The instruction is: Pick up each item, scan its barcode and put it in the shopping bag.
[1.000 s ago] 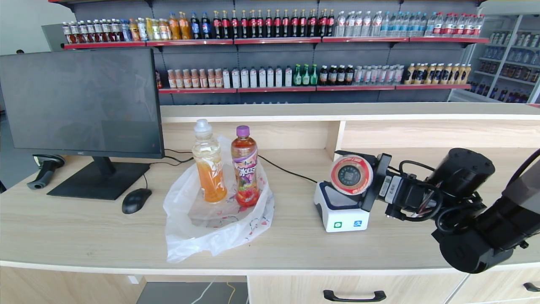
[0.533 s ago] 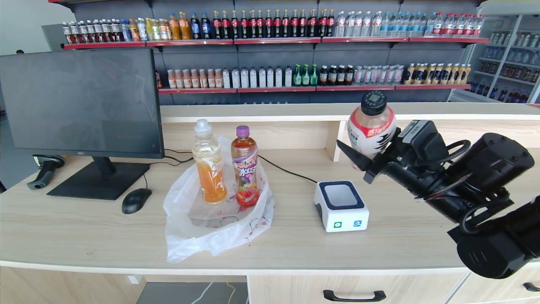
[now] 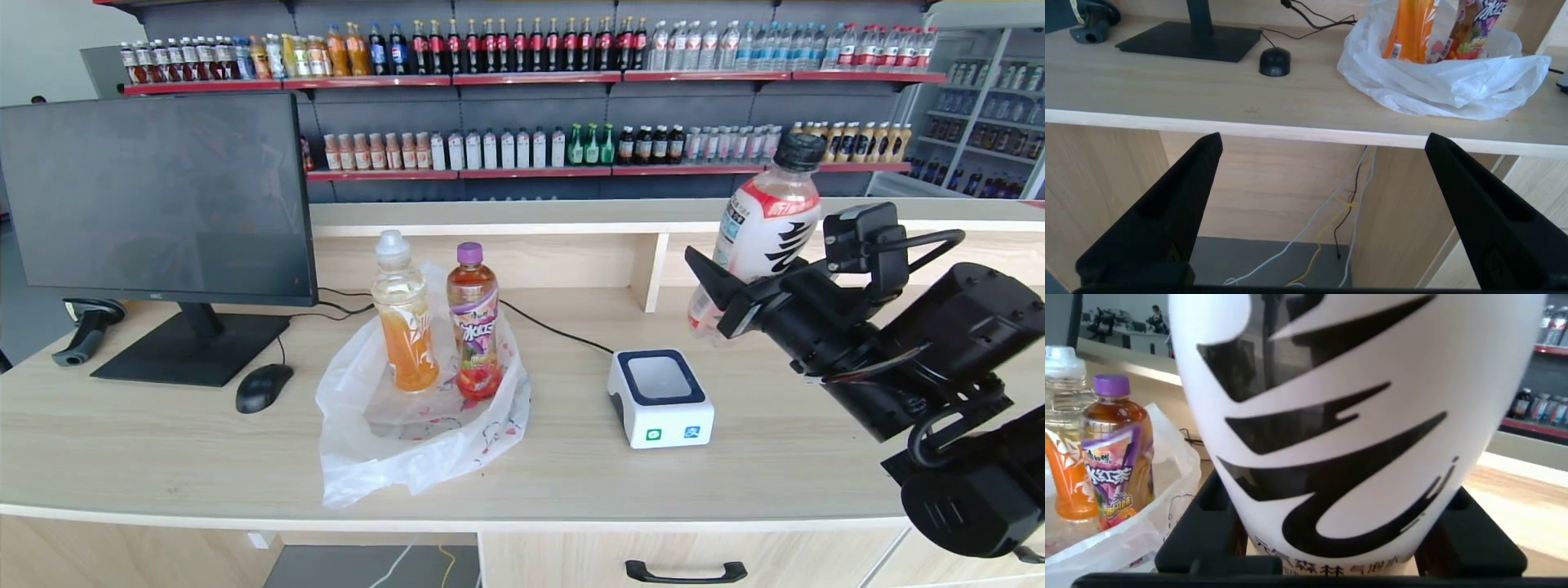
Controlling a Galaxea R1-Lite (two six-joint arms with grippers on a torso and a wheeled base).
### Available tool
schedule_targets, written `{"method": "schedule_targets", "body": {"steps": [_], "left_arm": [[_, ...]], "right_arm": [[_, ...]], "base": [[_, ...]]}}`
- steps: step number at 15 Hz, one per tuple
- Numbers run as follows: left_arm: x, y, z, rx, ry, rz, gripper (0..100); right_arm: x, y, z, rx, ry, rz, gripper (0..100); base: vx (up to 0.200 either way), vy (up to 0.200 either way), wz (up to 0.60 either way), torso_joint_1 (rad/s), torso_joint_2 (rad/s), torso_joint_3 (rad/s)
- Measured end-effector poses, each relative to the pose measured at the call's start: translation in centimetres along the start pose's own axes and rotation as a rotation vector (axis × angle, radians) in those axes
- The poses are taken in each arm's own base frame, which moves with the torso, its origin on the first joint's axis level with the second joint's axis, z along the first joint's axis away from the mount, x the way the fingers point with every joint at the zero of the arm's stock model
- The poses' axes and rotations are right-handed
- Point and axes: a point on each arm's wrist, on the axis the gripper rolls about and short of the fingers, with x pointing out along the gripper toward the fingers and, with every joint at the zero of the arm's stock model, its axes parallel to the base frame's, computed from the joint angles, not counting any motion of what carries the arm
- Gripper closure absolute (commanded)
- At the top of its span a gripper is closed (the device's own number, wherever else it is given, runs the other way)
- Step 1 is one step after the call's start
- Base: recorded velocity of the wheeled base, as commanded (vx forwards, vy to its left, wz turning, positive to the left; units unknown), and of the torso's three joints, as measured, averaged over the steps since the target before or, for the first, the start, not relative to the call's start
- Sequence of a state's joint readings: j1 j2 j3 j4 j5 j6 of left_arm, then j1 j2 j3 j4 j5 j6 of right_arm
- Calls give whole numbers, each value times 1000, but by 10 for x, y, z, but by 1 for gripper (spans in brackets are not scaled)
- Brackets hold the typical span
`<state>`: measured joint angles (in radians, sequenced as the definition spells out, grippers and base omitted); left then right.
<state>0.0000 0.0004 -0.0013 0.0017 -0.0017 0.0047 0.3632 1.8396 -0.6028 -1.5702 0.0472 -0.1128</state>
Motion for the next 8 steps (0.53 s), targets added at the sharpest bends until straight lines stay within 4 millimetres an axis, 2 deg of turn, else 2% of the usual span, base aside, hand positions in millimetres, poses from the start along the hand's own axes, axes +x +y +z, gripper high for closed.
{"method": "schedule_targets", "body": {"steps": [5,8], "left_arm": [[0,0,0,1,0,0,0],[0,0,0,0,0,0,0]], "right_arm": [[-5,0,-4,58,28,-62,100],[-4,-2,-7,66,36,-71,100]], "base": [[0,0,0,0,0,0],[0,200,0,12,9,2]]}}
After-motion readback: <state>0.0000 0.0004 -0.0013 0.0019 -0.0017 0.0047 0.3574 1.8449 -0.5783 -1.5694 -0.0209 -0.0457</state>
